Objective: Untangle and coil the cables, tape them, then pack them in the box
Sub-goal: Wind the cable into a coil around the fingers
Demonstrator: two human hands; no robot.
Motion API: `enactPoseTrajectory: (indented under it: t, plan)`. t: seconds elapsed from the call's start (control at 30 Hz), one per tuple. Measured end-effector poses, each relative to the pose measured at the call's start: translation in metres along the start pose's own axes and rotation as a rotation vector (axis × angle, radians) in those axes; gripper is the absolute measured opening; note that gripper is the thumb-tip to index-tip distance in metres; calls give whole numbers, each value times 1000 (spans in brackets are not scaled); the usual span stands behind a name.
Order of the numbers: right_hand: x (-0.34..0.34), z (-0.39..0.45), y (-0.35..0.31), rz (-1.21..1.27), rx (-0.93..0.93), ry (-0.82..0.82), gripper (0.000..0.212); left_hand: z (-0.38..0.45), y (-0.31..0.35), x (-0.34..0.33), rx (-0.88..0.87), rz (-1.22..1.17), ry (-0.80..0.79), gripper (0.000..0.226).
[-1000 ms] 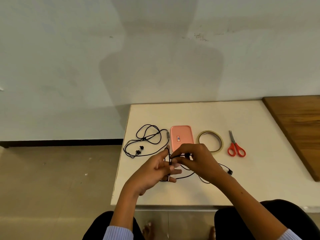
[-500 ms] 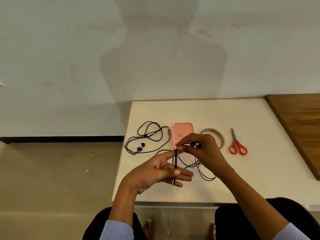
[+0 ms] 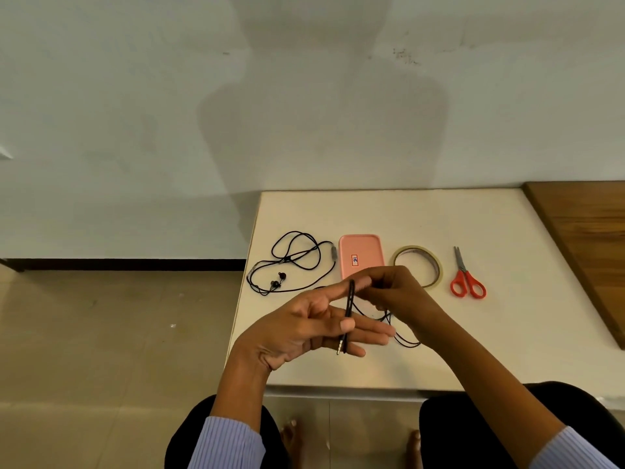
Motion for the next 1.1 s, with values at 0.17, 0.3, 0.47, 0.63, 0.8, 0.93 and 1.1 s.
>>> enactPoseTrajectory:
  t: [0.17,0.3,0.47,0.63,0.8,0.93,1.1]
  plan:
    - [-13,0,10,-41,-50,13,43,9,-1,6,-66,-105,292,67]
    - [-17,0,11,-82,-62,-16,19,14,-5,14,-107,-107,565,73]
    - [-23,2,13,-311,41,-44,10,18,-10,18,-79,-15,786,80]
    - [-16,1,9,-697,165,8,15,20,-17,20,64,200,782,81]
    - [-6,-2,7,-901,373,-53,11,17,-27,19,251,380,547,80]
    - [3,0,5,-762,423,17,7,14,-28,13,308,391,419,74]
    - [5,2,5,-526,425,23,9,11,-23,12,247,252,341,72]
Point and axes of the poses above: each hand's wrist, its own z-axis towards the middle knuckle, its own x-axis out of the back of the hand, y = z × x, the point moved 2 cm from there along z, towards the middle knuckle, and after that the axes turned 9 degrees about z, right-handed, at the moved point
